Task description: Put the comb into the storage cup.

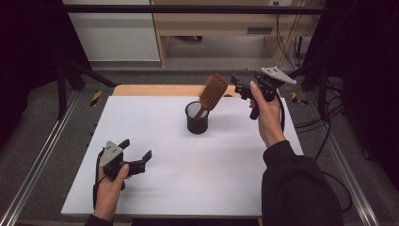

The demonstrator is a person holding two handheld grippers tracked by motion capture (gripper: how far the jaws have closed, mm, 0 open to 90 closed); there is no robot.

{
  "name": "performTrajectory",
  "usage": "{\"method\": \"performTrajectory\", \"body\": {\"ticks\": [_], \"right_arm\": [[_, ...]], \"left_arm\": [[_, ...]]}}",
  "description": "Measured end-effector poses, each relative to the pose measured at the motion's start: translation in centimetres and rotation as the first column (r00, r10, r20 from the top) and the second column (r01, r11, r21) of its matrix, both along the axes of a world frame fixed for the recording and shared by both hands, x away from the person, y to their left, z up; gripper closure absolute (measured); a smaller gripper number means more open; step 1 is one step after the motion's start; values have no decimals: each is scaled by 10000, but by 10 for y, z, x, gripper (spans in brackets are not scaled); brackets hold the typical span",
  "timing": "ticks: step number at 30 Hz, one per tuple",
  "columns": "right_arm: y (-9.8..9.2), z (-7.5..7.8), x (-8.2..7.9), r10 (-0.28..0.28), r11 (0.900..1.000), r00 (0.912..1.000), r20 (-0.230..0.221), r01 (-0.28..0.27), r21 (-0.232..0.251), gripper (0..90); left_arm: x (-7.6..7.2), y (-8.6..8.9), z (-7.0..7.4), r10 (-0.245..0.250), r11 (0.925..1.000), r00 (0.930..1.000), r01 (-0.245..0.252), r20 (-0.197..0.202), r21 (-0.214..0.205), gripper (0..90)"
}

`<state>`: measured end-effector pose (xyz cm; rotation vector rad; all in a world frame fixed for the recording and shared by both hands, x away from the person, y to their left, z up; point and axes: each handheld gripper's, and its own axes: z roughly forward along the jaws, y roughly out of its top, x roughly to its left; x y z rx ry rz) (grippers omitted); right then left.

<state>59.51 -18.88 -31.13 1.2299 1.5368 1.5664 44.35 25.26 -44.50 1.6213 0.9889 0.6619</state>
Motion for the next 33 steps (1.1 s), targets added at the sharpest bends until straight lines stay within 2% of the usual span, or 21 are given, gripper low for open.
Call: {"method": "performTrajectory", "body": {"ticks": [21, 33], "right_arm": [[-12, -1, -5, -91, 9998, 9999, 96, 93, -189, 59], [-23, -2, -14, -110, 9994, 9997, 217, 116, -315, 71]], "left_arm": [[0, 0, 0, -20, 10000, 10000, 20, 26, 16, 24], [0, 6, 1, -42, 10000, 10000, 42, 43, -75, 24]]}}
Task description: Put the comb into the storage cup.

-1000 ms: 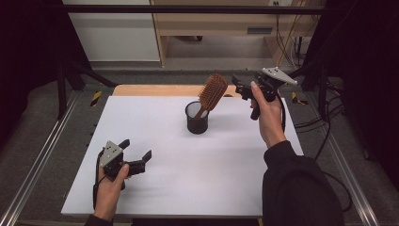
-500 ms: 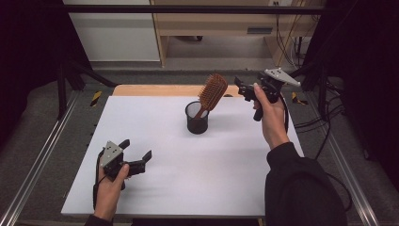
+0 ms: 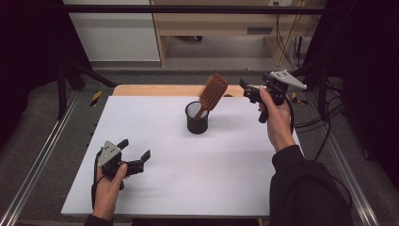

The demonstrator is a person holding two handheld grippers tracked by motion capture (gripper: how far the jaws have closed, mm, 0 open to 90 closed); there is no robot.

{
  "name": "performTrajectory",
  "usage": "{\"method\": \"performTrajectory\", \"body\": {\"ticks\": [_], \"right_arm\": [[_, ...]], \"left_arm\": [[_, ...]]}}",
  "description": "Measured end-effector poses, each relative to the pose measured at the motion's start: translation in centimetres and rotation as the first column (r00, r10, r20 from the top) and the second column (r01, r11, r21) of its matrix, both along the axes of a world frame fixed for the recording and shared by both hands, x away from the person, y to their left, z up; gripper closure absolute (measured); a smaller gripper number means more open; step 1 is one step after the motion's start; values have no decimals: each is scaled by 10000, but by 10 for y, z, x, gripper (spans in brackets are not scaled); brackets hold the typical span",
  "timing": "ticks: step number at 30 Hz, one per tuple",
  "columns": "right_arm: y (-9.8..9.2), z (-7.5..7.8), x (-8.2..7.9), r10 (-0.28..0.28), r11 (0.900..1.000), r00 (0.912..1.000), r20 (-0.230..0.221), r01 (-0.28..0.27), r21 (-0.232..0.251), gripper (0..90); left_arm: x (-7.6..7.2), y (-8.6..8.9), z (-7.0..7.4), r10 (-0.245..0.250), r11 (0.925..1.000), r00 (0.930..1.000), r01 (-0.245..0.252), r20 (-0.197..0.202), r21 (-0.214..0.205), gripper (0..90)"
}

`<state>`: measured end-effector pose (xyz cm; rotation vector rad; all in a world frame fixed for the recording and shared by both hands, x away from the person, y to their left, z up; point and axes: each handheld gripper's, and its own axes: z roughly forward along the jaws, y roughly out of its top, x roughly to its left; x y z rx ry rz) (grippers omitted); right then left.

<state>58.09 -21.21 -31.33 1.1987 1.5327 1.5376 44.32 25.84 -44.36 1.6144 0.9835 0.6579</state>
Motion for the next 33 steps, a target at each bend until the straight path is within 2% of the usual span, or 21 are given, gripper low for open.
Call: {"method": "performTrajectory", "body": {"ticks": [11, 19, 22, 27, 31, 33], "right_arm": [[-12, -5, -20, 73, 9994, 9998, 191, -67, -330, 72], [-23, -8, -34, 111, 9992, 9998, 175, -104, -383, 47], [-25, -9, -40, 156, 9985, 9997, 184, -146, -523, 41], [-28, -12, -50, 215, 9972, 9996, 198, -201, -716, 35], [-33, -14, -58, 184, 9959, 9996, 199, -166, -884, 32], [-37, -13, -62, 140, 9958, 9996, 227, -119, -910, 32]], "left_arm": [[-2, 10, 1, 469, 9986, 9989, -467, 68, -250, 23], [-13, 30, 3, 900, 9947, 9958, -890, 167, -520, 23], [-17, 36, 3, 988, 9941, 9948, -976, 231, -469, 23], [-25, 47, 1, 1223, 9904, 9923, -1207, 207, -675, 23], [-27, 53, 1, 1322, 9877, 9910, -1299, 202, -875, 23], [-28, 54, 3, 1280, 9883, 9912, -1245, 350, -884, 23]]}}
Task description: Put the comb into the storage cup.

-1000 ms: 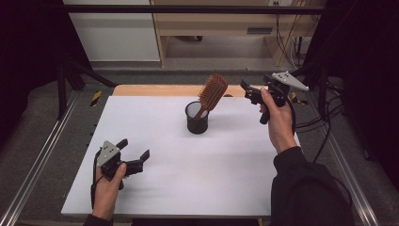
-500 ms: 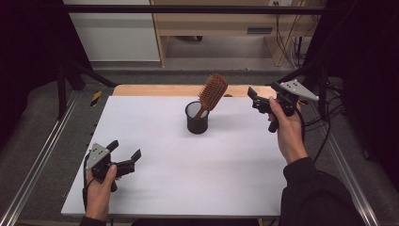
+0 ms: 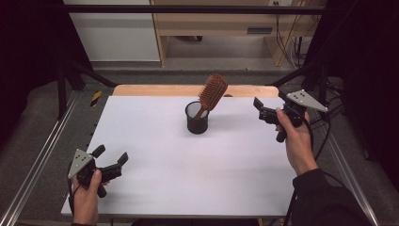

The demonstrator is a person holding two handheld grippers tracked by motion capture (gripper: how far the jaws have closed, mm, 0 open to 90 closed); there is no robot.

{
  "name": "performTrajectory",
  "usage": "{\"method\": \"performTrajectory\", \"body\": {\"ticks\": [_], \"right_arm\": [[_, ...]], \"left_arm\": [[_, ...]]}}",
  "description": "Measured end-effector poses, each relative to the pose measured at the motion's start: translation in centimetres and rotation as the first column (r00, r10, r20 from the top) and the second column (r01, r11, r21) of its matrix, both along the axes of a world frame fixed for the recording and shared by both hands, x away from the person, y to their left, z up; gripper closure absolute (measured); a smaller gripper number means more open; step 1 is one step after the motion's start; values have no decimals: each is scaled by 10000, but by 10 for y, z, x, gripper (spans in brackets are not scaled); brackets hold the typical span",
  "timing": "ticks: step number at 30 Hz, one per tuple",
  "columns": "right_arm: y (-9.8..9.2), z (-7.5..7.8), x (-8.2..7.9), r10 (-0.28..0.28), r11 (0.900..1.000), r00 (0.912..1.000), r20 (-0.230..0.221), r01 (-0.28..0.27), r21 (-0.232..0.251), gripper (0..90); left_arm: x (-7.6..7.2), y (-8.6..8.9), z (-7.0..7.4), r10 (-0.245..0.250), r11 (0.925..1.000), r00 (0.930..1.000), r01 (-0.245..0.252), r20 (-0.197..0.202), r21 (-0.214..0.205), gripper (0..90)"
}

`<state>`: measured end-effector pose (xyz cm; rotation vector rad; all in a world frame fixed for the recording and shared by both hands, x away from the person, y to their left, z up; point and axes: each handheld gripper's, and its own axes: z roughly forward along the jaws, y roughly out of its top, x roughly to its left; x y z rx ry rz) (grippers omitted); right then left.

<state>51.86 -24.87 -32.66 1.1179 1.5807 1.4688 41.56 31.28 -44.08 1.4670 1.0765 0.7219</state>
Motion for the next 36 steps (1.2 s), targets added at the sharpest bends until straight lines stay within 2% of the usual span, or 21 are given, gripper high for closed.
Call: {"method": "performTrajectory", "body": {"ticks": [3, 11, 14, 17, 21, 27, 36], "right_arm": [[-7, 1, -8, -111, 9999, 9998, 163, 111, 16, 36], [-20, -1, -27, -266, 9993, 9987, 439, 254, 274, 26], [-22, -5, -34, -197, 9998, 9986, 482, 194, 59, 24], [-21, -9, -38, -89, 10000, 9987, 508, 87, 45, 18], [-21, -17, -45, -39, 9998, 9984, 557, 51, -203, 15], [-25, -30, -55, 4, 9996, 9976, 688, 15, -274, 20], [-28, -60, -68, 170, 9983, 9995, 257, -155, -558, 20]], "left_arm": [[-1, 1, 2, -46, 10000, 9998, 46, 174, 15, 23], [-2, 2, 0, -19, 10000, 9996, 20, 278, -10, 23], [-2, 4, -1, 39, 10000, 9997, -38, 255, -30, 23], [-2, 6, -2, 58, 9999, 9998, -56, 205, -88, 23], [-2, 7, -3, 52, 9998, 9997, -47, 226, -186, 23], [-1, 8, -4, 78, 9997, 9997, -73, 220, -239, 23], [-1, 8, -1, -44, 9998, 9994, 51, 331, -206, 23]]}}
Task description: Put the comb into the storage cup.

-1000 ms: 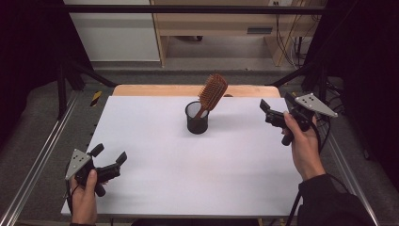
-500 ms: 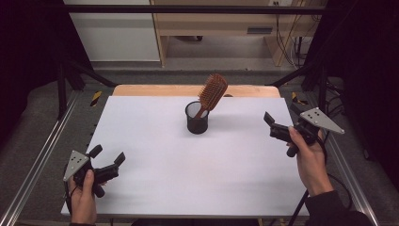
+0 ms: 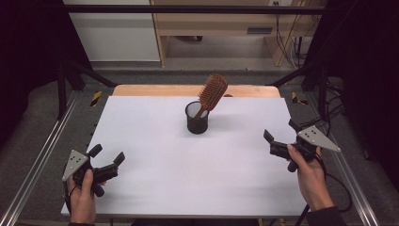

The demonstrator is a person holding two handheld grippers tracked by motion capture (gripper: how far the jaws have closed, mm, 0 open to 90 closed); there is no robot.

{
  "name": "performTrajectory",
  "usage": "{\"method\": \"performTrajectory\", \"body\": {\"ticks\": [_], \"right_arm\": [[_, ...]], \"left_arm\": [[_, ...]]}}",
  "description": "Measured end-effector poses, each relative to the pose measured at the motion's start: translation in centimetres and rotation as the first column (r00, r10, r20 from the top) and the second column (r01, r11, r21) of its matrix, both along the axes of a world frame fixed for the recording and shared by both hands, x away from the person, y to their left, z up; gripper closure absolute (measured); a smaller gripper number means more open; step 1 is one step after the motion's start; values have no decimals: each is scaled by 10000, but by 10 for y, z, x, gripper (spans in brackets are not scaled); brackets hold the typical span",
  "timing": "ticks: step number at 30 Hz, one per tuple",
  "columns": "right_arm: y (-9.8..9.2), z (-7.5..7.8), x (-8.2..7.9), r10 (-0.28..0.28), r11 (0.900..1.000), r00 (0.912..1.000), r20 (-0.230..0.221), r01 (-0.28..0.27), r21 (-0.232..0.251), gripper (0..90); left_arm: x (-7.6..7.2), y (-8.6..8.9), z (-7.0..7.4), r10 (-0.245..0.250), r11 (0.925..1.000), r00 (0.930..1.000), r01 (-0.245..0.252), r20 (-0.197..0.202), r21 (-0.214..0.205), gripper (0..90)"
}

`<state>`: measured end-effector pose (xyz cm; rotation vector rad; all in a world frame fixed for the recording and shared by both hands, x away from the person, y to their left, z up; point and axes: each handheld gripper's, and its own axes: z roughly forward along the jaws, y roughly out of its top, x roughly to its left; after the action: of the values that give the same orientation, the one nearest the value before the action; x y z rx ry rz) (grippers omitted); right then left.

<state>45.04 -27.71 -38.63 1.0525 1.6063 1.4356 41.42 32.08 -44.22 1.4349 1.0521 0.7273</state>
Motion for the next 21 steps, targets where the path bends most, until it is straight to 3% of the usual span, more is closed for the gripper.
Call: {"method": "performTrajectory", "body": {"ticks": [10, 16, 21], "right_arm": [[-11, -24, -11, -98, 9999, 9986, -520, 105, 131, 24], [-13, -33, -17, -52, 9998, 9979, -648, 65, 205, 23], [-8, -41, -20, 183, 9998, 9980, -603, -185, -25, 24]], "left_arm": [[-1, 0, 0, 1, 10000, 10000, -1, 43, 89, 23], [-1, -1, 1, 4, 9999, 10000, -5, 50, 110, 23], [-1, 0, 0, 0, 9999, 10000, -1, 51, 154, 23]]}}
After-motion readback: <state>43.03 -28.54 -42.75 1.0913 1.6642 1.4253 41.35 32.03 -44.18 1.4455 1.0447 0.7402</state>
